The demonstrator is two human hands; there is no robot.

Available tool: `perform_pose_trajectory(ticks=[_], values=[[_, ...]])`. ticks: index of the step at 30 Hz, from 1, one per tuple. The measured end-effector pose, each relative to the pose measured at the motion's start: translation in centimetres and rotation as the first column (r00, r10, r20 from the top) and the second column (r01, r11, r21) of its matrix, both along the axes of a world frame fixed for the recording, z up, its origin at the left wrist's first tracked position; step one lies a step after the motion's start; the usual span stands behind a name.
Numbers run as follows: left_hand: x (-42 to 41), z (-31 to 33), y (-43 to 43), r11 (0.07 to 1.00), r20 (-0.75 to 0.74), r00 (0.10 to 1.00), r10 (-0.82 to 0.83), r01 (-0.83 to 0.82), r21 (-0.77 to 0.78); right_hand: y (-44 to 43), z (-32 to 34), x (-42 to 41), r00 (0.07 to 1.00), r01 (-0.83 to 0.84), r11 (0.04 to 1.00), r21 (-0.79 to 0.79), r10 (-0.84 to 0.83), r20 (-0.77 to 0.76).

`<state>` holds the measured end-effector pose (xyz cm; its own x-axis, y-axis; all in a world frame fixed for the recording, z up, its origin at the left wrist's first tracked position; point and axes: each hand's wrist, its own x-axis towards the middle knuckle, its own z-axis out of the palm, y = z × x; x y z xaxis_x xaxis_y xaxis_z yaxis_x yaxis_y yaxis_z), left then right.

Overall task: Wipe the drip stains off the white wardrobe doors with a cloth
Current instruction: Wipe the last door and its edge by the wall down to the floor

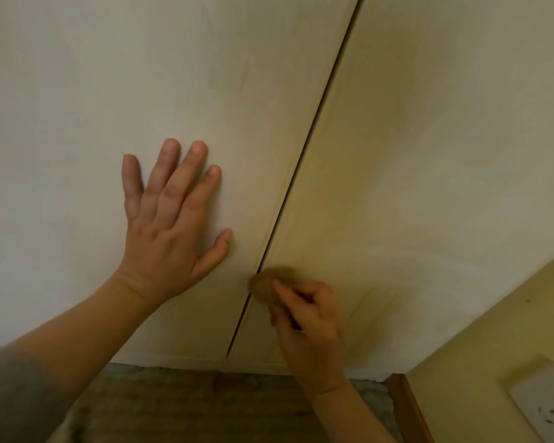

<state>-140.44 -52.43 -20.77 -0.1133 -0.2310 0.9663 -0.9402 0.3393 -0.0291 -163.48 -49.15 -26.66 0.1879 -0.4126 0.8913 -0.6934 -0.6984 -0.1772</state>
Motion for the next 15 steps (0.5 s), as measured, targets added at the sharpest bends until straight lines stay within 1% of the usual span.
perform_pose_trajectory(ticks=[3,5,6,8,12,13,15], values=[[-0.5,0.1,0.0,1.0,-0.04,0.999,-0.001,0.001,-0.003,-0.8,4.3,-1.9,0.984,0.112,0.985,-0.128,-0.092,0.154],[-0.6,0.0,0.0,1.0,-0.04,0.999,-0.001,0.001,-0.001,-1.7,5.3,-2.7,0.97,0.151,0.977,-0.151,-0.117,0.214],[-0.6,-0.1,0.0,1.0,-0.037,0.999,0.003,-0.003,0.001,-1.8,4.9,-2.6,0.97,0.148,0.978,-0.149,-0.115,0.213],[-0.8,-0.2,0.1,1.0,-0.029,0.999,0.016,-0.016,0.014,-1.6,2.2,-2.1,0.983,0.116,0.988,-0.101,-0.1,0.151],[-0.8,-0.1,0.4,0.998,-0.018,0.999,0.033,-0.032,0.05,-0.3,-3.6,-1.9,0.995,0.07,0.996,0.054,-0.065,-0.073],[-0.7,-0.1,0.4,0.998,-0.011,0.999,0.033,-0.033,0.059,0.1,-4.0,-2.0,0.994,0.066,0.994,0.083,-0.058,-0.094],[-0.7,-0.2,0.5,0.997,-0.002,1.0,0.029,-0.028,0.071,0.9,-3.8,-1.9,0.998,0.061,0.992,0.114,-0.057,-0.041]])
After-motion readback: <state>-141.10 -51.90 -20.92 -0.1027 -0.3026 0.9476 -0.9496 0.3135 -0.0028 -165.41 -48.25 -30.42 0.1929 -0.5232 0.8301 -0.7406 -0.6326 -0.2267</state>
